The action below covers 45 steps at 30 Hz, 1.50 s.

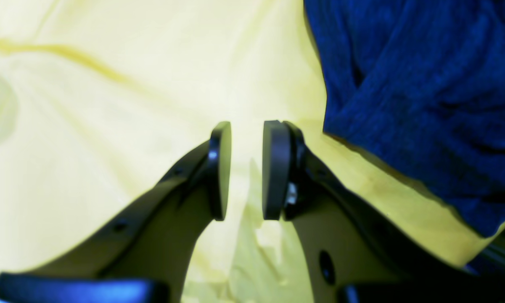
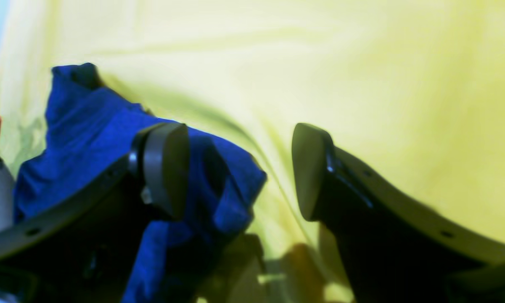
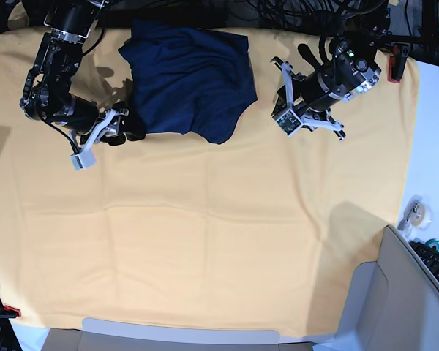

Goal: Fold the T-shirt properly
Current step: 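Lower the bundle edge and open the left gripper, then raise the left gripper away while the right gripper holds the bundle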

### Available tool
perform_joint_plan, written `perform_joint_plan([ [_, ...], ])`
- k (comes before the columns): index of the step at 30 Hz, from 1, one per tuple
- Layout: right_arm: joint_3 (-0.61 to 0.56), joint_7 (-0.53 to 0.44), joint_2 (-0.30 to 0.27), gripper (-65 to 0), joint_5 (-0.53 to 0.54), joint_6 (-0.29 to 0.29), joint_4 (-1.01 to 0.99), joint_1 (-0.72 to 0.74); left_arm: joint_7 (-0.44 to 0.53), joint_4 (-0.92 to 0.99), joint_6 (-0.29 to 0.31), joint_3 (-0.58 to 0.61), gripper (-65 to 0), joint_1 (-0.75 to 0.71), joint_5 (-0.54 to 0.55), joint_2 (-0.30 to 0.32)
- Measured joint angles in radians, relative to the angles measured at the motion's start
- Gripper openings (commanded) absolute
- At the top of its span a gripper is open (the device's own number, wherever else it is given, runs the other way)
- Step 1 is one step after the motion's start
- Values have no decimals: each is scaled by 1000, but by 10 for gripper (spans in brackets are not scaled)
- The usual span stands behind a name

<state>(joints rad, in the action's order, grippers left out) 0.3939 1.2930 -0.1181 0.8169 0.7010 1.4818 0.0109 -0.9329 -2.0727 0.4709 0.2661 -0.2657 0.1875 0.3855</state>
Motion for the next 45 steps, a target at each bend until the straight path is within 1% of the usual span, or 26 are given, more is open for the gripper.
perform_joint_plan([
  [3,-9,-12,2,-269,7,0,6,-19,-5,1,0,0,-516,-16,3,0],
  [11,-119,-43,-3,-271,43,7,13,-64,-4,1,0,-23,-515,-55,2,0],
  [16,-142,-48,-3,-277,48,7,14,-69,-5,2,0,-41,-515,-63,3,-3],
  [17,-142,-48,-3,-289,49,7,14,-69,-4,2,0,-49,-515,-64,2,-9],
  [18,-142,-48,-3,-322,48,7,14,-69,-5,2,0,-64,-514,-66,3,-21],
  [19,-142,-45,-3,-369,44,7,14,-69,-3,2,0,-88,-511,-82,3,-33],
  [21,-142,-37,-3,-510,32,3,10,-69,-5,2,0,-136,-482,-117,3,-61],
  [22,-142,-36,-3,-588,24,-3,10,-70,-24,2,0,-155,-460,-131,5,-74],
  [23,-142,-34,-5,-650,19,-2,8,-69,-56,2,0,-166,-446,-141,14,-82],
  [24,-142,-32,-5,-650,20,-5,8,-69,-96,2,4,-179,-431,-142,44,-89],
  [25,-142,-29,-6,-650,20,-5,8,-69,-116,4,20,-192,-419,-141,81,-90],
  [26,-142,-29,-5,-650,21,-4,8,-69,-136,3,62,-207,-412,-139,134,-89],
  [28,-143,-29,-5,-642,20,-4,8,-69,-215,2,140,-256,-402,-131,274,-90],
  [31,-143,-29,-5,-642,21,-4,8,-69,-371,29,215,-340,-399,-130,433,-94],
  [32,-143,-29,-5,-642,21,-4,8,-69,-408,54,227,-370,-395,-127,492,-94],
  [33,-143,-29,-6,-642,20,-4,8,-69,-428,78,228,-389,-385,-124,529,-93],
  [34,-143,-29,-6,-642,20,-5,8,-69,-470,111,226,-410,-370,-109,580,-92],
  [36,-143,-30,-6,-642,21,-4,8,-69,-473,180,226,-426,-341,-82,638,-88],
  [39,-143,-30,-5,-642,21,-4,8,-71,-452,268,228,-426,-312,-70,666,-89],
  [43,-143,-31,-6,-641,21,-5,8,-72,-428,325,233,-431,-311,-72,718,-86],
  [45,-143,-29,-6,-641,21,-4,8,-72,-428,330,233,-431,-311,-71,721,-89],
])
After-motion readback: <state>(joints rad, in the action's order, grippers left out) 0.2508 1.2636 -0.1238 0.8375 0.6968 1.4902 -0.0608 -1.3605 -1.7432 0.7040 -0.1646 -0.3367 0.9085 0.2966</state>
